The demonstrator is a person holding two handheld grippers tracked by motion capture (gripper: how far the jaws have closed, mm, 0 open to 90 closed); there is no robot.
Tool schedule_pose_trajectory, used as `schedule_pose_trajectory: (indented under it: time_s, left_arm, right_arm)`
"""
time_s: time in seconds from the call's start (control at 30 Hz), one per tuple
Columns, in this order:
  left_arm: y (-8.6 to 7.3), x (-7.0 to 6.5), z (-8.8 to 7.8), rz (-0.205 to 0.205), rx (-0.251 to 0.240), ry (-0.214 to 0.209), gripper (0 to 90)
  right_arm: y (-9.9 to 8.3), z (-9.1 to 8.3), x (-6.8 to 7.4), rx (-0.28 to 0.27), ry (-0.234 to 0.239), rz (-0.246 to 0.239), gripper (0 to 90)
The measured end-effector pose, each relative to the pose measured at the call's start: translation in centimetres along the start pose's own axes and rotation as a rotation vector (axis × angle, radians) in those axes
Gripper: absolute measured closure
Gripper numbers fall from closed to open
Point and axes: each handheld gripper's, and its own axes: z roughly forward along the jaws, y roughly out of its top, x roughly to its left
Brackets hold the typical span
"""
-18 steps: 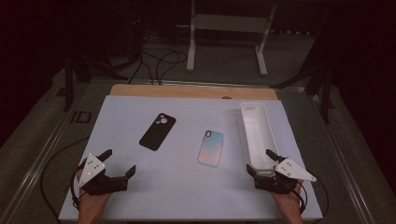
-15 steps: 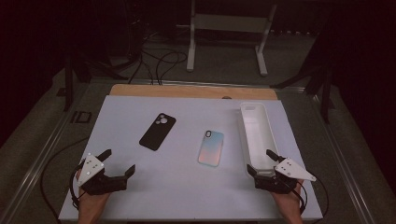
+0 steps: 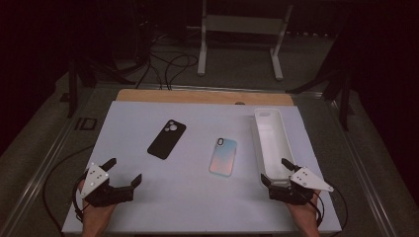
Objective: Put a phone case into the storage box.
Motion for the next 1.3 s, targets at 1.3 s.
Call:
schedule_pose_trajectory:
  time_s: [1.3]
  left_arm:
    - [1.1,-2.1,1.1,0.049,0.017,-0.036,0.0]
  right_arm:
    - [1.1,0.3,1.7,0.009,0.053,-0.010,10.3]
